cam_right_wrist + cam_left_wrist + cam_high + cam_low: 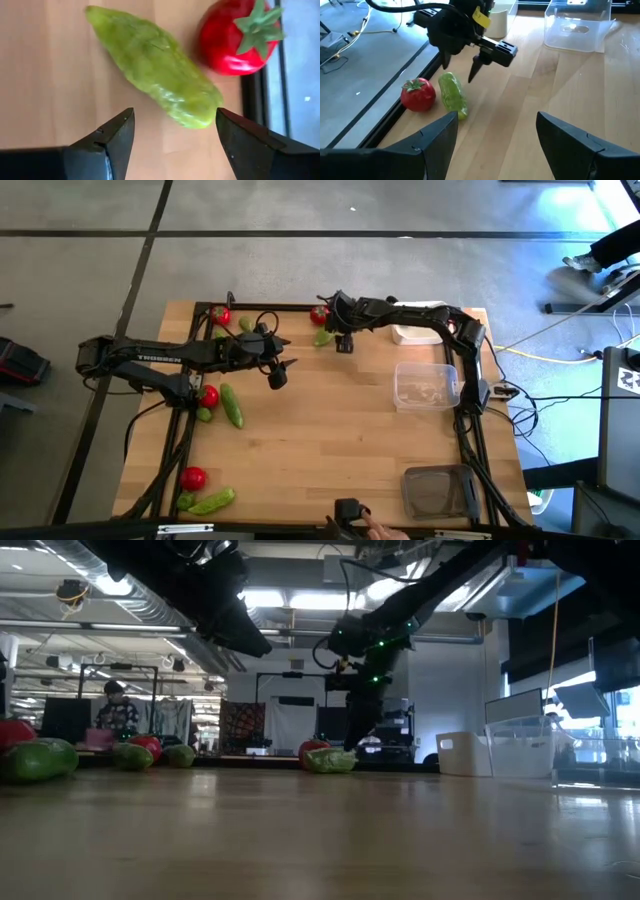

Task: Sort produce into baskets
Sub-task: Put the top right cucumber into the transparent bin

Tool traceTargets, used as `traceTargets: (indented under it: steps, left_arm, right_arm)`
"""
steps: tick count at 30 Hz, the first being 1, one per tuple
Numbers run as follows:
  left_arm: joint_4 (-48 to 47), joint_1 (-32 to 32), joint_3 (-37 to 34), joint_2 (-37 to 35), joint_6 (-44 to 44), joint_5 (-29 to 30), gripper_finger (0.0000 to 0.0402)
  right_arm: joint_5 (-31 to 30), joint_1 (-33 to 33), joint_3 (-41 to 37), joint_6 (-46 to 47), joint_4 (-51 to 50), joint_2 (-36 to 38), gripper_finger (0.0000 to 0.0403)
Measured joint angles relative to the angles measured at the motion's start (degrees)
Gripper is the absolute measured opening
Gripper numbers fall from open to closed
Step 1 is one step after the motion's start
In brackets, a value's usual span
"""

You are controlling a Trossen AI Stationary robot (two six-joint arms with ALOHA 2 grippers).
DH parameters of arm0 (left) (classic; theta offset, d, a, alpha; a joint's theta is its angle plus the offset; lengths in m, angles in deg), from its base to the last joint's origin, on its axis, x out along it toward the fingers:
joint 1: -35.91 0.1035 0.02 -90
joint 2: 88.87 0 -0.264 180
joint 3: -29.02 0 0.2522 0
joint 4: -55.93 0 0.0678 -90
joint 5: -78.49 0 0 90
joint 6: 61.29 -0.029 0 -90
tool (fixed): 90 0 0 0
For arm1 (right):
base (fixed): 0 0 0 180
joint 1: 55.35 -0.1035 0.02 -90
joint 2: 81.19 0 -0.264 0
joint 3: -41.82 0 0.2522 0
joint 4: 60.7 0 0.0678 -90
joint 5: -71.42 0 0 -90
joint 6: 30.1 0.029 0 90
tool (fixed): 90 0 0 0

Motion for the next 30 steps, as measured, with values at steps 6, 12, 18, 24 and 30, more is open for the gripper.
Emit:
traceTargets:
  steps: [6, 12, 18, 24, 30]
  left_arm:
    - [0.5, 0.0, 0.0, 0.0, 0.0, 0.0, 0.0265]
    - [0.3, 0.0, 0.0, 0.0, 0.0, 0.0, 0.0265]
    - [0.2, 0.0, 0.0, 0.0, -0.1, 0.0, 0.0265]
    - [0.2, 0.0, 0.0, 0.0, -0.1, 0.0, 0.0265]
    - [0.2, 0.0, 0.0, 0.0, -0.1, 0.0, 0.0265]
  right_arm:
    - [2.4, 0.0, 0.0, -7.6, 2.6, -0.7, 0.0259]
    - [2.7, 0.1, 0.0, -12.1, 6.4, -3.2, 0.0259]
    - [2.7, 0.2, 0.0, -13.8, 8.9, -6.0, 0.0259]
    - [2.8, 0.4, 0.1, -10.7, 6.8, -6.6, 0.0256]
    - [2.7, 0.4, 0.1, -7.3, 5.9, -6.6, 0.0215]
